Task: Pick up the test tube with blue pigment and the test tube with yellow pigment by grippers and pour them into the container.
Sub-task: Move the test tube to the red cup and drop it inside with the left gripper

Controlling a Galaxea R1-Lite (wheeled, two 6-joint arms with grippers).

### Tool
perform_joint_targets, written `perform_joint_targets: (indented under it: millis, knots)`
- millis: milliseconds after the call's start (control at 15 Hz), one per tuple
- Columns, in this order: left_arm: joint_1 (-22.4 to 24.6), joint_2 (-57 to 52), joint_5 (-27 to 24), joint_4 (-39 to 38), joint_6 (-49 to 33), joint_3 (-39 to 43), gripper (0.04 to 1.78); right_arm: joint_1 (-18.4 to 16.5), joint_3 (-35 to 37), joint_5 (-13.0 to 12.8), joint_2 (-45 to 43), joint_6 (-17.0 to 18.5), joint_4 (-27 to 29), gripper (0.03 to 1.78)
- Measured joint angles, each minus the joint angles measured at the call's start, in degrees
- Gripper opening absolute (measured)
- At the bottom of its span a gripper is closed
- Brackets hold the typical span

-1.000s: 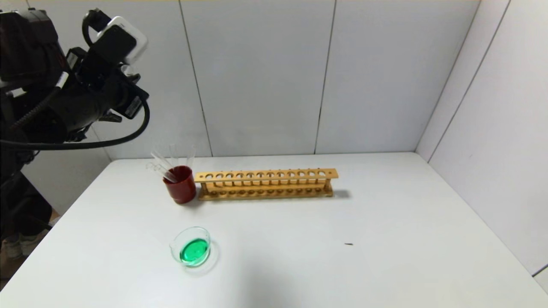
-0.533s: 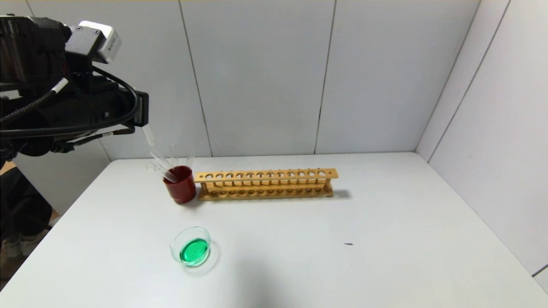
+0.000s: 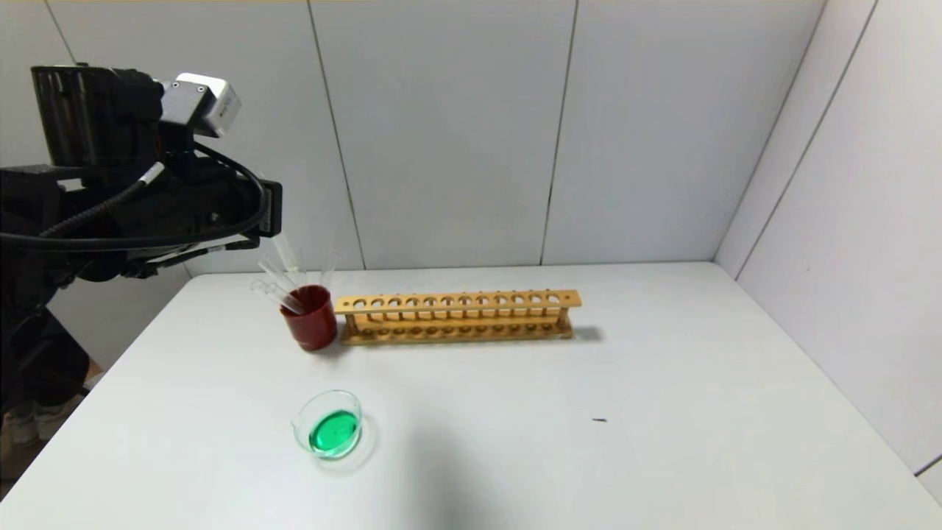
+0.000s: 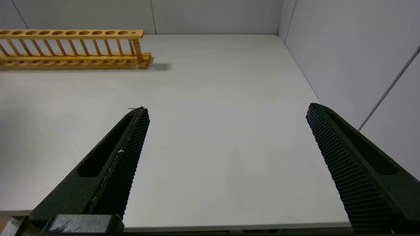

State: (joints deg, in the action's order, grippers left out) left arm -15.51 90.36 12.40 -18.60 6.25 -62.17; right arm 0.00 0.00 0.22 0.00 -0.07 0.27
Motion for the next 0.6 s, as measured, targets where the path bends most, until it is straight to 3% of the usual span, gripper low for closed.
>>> perform_joint_targets:
  millis: [600]
  knots:
    - [0.1, 9.42, 0.06, -9.03, -0.45, 3.24, 0.31, 0.0, 0.0, 0.0, 0.0, 0.0, 0.0, 1.75]
